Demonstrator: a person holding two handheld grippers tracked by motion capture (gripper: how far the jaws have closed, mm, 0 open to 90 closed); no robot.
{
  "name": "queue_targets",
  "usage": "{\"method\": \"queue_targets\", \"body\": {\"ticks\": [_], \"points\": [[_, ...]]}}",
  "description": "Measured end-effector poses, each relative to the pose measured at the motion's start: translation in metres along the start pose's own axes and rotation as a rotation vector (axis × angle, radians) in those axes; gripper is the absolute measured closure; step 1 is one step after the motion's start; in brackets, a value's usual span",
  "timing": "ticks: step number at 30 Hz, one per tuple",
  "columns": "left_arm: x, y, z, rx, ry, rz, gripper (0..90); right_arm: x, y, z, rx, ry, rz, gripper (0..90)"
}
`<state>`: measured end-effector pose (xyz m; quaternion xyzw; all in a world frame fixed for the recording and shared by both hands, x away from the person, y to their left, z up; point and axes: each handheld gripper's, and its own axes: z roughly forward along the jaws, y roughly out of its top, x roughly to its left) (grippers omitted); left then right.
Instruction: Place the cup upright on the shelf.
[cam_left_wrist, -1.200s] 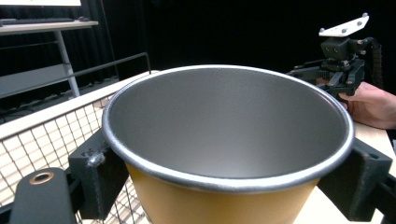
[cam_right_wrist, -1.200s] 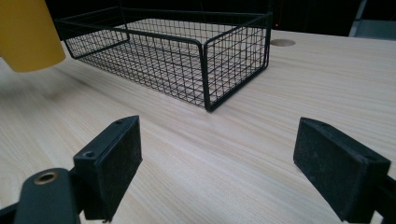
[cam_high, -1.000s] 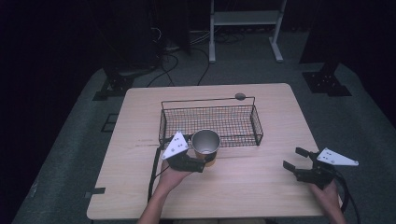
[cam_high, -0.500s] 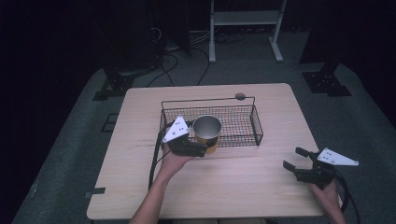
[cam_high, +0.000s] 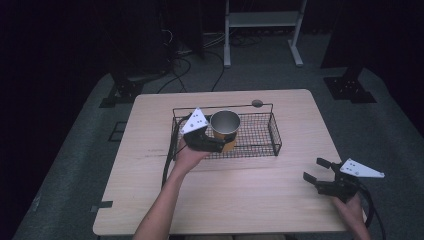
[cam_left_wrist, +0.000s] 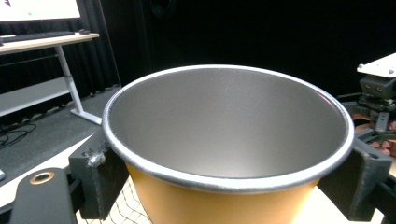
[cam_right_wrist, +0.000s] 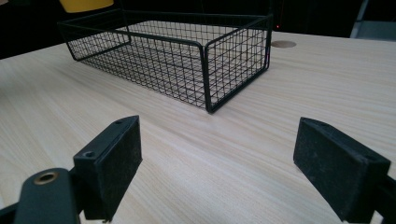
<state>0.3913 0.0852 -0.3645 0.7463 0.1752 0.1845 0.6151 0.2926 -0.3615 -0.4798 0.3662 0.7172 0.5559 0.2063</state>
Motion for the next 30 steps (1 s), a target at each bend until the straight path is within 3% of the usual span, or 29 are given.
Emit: {"method": "queue_targets", "body": {"ticks": [4, 12, 23, 30], "points": [[0.006, 0.000, 0.004, -0.012, -0.001, -0.019, 13.3, 0.000, 0.000, 0.000, -0.001, -0.001, -0.005, 14.3], [0.023, 0.004, 0.018, 0.028, -0.015, -0.002, 13.2, -0.001, 0.000, 0.000, -0.003, 0.002, -0.002, 14.2], [0.042, -0.001, 0.032, 0.051, -0.027, -0.035, 13.2, 0.000, 0.000, 0.000, -0.002, 0.003, -0.004, 14.3], [0.051, -0.003, 0.042, 0.077, -0.044, -0.031, 13.2, 0.000, 0.000, 0.000, -0.003, 0.003, -0.004, 14.2]]}}
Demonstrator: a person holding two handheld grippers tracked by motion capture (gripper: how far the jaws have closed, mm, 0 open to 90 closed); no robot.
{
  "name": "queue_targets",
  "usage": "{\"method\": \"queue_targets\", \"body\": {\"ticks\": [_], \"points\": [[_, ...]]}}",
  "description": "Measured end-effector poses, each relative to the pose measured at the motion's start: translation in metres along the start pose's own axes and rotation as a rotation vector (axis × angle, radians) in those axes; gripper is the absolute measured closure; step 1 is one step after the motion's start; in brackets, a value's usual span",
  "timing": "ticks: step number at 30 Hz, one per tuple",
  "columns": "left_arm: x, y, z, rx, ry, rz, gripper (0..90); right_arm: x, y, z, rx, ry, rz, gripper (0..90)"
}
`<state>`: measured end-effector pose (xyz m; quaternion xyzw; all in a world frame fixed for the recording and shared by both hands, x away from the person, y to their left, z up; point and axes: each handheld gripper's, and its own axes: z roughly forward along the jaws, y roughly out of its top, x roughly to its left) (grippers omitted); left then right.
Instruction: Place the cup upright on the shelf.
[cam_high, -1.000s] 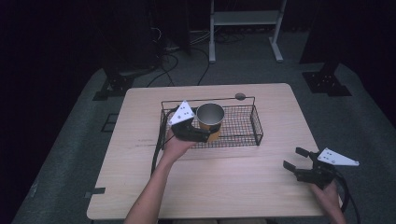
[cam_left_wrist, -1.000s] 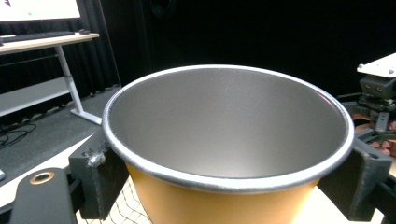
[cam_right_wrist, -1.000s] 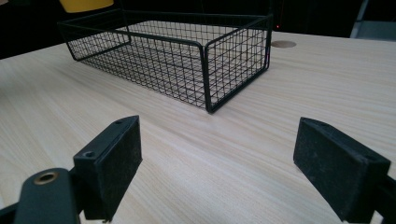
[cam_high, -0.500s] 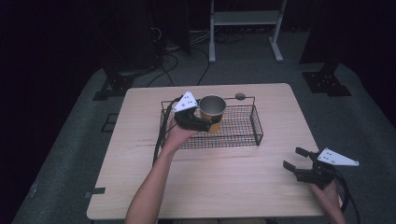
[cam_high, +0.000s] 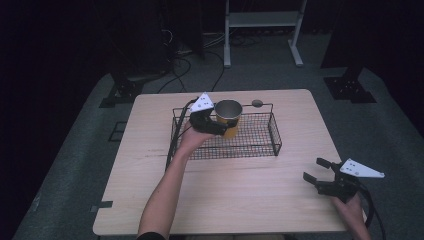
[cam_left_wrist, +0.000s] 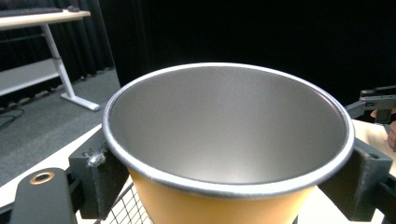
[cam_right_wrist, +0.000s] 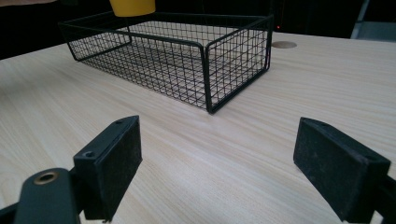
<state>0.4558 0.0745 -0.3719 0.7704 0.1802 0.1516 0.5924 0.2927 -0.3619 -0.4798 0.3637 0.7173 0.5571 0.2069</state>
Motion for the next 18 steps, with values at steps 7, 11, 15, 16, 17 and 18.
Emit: {"method": "queue_targets", "body": {"ticks": [7, 11, 15, 16, 17, 18], "points": [[0.009, -0.002, 0.008, 0.031, -0.006, -0.006, 13.2, 0.000, 0.000, 0.000, 0.001, 0.001, 0.001, 14.3], [0.013, -0.005, 0.013, 0.070, -0.003, -0.002, 13.2, 0.000, 0.000, 0.000, 0.002, 0.002, 0.000, 14.3], [0.016, -0.008, 0.016, 0.083, -0.008, -0.007, 13.2, 0.000, 0.000, 0.000, 0.000, 0.003, 0.003, 14.3], [0.018, -0.009, 0.017, 0.090, -0.009, -0.005, 13.2, 0.000, 0.000, 0.000, 0.000, 0.003, 0.003, 14.2], [0.018, -0.010, 0.019, 0.097, -0.012, -0.003, 13.1, 0.000, 0.000, 0.000, 0.001, 0.003, 0.001, 14.2], [0.019, -0.011, 0.020, 0.103, -0.018, -0.003, 13.1, 0.000, 0.000, 0.000, 0.002, 0.002, 0.000, 14.2]]}}
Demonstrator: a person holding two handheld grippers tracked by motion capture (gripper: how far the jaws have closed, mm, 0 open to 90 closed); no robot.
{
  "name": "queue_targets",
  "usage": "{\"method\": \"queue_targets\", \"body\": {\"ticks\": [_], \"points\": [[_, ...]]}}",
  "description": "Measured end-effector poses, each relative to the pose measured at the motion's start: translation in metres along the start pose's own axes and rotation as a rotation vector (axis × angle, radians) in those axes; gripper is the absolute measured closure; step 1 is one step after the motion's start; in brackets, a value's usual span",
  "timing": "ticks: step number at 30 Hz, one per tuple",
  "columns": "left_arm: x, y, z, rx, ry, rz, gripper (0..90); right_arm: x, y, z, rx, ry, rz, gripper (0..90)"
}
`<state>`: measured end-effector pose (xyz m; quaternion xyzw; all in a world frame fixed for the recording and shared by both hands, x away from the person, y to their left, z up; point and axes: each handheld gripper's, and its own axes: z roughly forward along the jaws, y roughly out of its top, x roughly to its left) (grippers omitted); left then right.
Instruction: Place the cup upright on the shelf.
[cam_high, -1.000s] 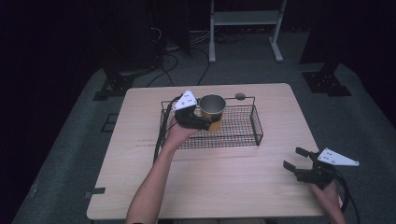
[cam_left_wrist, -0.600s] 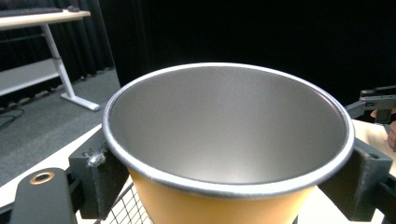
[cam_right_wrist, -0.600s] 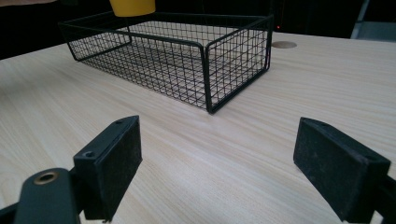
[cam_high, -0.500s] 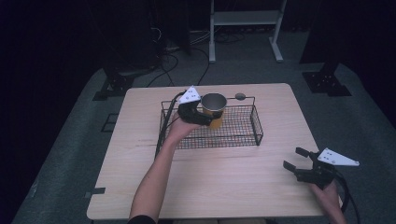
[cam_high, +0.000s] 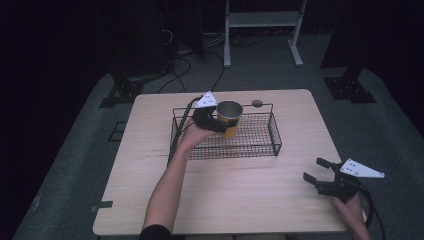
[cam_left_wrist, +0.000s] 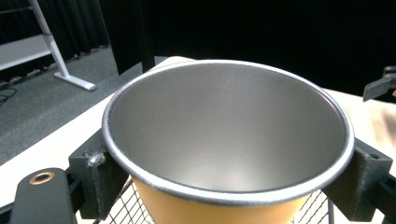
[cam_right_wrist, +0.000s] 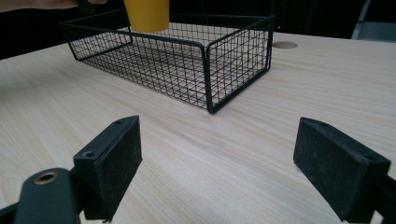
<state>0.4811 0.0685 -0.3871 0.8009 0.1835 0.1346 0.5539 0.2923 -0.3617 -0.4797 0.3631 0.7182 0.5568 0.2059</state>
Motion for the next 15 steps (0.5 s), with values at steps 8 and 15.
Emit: {"method": "queue_targets", "body": {"ticks": [8, 15], "points": [[0.004, -0.008, 0.011, 0.041, 0.005, 0.005, 12.8, 0.000, 0.000, 0.000, 0.001, 0.000, -0.001, 14.2], [0.005, -0.013, 0.016, 0.077, 0.029, 0.012, 11.8, 0.000, 0.000, 0.000, 0.000, 0.000, -0.001, 14.3]]}}
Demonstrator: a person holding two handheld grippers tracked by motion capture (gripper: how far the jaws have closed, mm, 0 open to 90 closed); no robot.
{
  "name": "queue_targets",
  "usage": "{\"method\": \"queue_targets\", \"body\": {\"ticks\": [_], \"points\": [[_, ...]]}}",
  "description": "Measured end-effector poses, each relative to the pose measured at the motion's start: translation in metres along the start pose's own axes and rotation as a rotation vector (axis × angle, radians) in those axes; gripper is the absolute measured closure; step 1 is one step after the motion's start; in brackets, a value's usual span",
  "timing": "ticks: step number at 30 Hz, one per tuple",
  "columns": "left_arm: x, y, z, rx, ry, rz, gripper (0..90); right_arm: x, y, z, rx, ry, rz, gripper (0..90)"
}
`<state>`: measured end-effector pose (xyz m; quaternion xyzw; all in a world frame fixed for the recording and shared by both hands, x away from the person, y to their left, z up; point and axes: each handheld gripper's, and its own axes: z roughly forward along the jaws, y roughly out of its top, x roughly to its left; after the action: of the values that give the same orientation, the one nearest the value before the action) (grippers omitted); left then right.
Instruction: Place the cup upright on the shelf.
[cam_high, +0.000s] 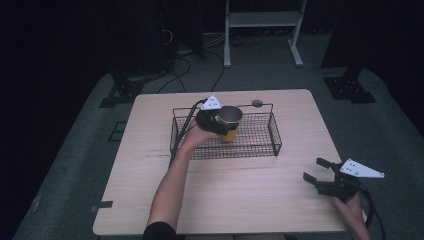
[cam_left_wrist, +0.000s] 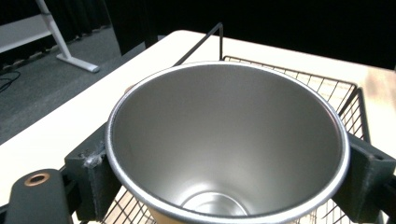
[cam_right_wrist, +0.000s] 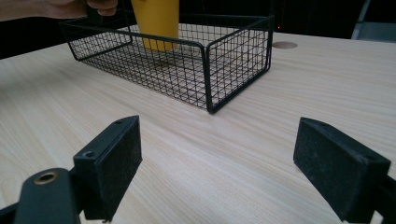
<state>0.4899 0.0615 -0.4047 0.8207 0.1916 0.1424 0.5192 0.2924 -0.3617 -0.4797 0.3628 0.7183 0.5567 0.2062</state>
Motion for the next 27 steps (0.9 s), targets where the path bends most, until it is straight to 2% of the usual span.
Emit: {"method": "queue_targets", "body": {"ticks": [7, 11, 16, 19, 27], "points": [[0.001, -0.002, 0.005, 0.044, 0.000, 0.031, 11.7, 0.000, 0.000, 0.000, 0.000, 0.001, 0.000, 14.2], [0.000, -0.003, 0.009, 0.058, -0.011, 0.045, 11.7, 0.000, 0.000, 0.000, -0.001, 0.001, 0.000, 14.2], [-0.002, -0.007, 0.016, 0.109, -0.037, 0.075, 11.7, 0.000, 0.000, 0.000, -0.001, 0.001, 0.001, 14.2], [-0.002, -0.007, 0.016, 0.102, -0.045, 0.074, 11.5, 0.000, 0.000, 0.000, -0.001, 0.002, 0.000, 14.2], [0.000, -0.009, 0.012, 0.123, -0.035, 0.069, 8.8, 0.000, 0.000, 0.000, -0.001, 0.002, -0.001, 14.2]]}}
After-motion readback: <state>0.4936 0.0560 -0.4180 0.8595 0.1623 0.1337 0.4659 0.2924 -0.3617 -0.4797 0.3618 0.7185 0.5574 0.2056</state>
